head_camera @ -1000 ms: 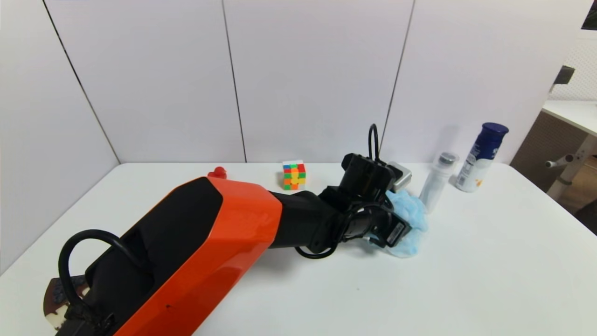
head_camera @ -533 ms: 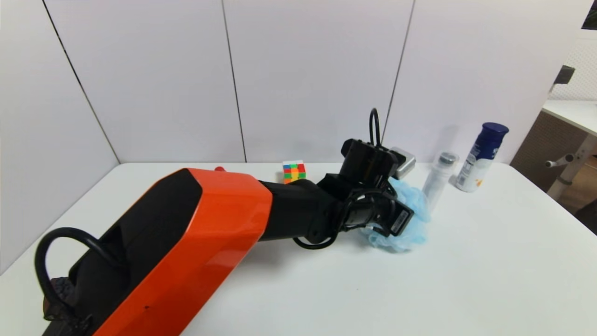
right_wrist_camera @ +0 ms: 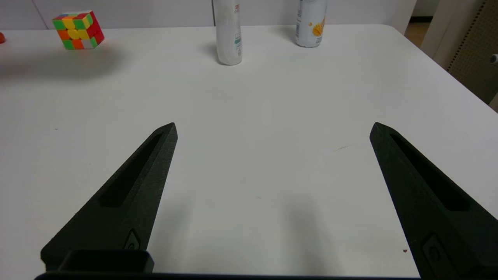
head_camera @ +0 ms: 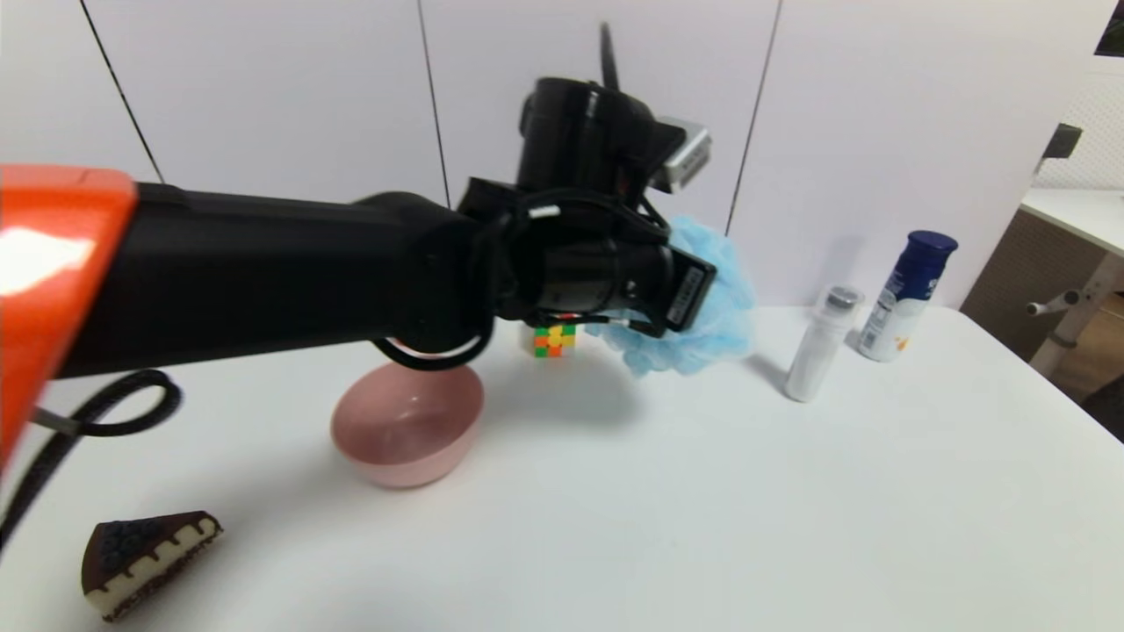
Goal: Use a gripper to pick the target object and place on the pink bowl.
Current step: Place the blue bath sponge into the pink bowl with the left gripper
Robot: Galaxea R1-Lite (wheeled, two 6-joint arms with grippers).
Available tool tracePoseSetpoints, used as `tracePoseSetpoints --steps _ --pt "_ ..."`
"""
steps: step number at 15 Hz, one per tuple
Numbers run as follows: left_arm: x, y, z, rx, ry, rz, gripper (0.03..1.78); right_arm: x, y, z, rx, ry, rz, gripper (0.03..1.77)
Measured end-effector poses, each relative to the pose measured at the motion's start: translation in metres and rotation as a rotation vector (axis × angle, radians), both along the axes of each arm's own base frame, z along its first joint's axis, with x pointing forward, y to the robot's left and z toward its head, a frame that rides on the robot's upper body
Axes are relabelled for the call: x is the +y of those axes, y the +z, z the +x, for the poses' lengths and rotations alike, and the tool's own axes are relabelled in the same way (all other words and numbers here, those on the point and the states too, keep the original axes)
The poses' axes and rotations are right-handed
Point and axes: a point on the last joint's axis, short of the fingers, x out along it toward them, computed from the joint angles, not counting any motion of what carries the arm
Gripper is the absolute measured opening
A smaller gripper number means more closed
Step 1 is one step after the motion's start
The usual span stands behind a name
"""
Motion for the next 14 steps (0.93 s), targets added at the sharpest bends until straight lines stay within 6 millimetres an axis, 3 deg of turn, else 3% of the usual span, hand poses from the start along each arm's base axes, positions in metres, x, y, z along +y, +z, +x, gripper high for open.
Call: tracePoseSetpoints --steps 3,7,10,14 --pt "0.075 0.014 -0.002 -0.008 0.139 0.039 0.46 0.000 0.000 0.000 0.000 0.000 0.000 1.71" --pt "0.164 -0.001 -0.013 0.040 0.345 0.071 0.45 0.000 0.000 0.000 0.000 0.000 0.000 1.71" --pt "0.191 -0.011 -0.025 0.059 0.416 0.055 0.42 0.000 0.000 0.000 0.000 -0.001 0.000 1.71" --pt "0.197 -0.030 -0.029 0.050 0.433 0.032 0.42 0.000 0.000 0.000 0.000 -0.001 0.000 1.71"
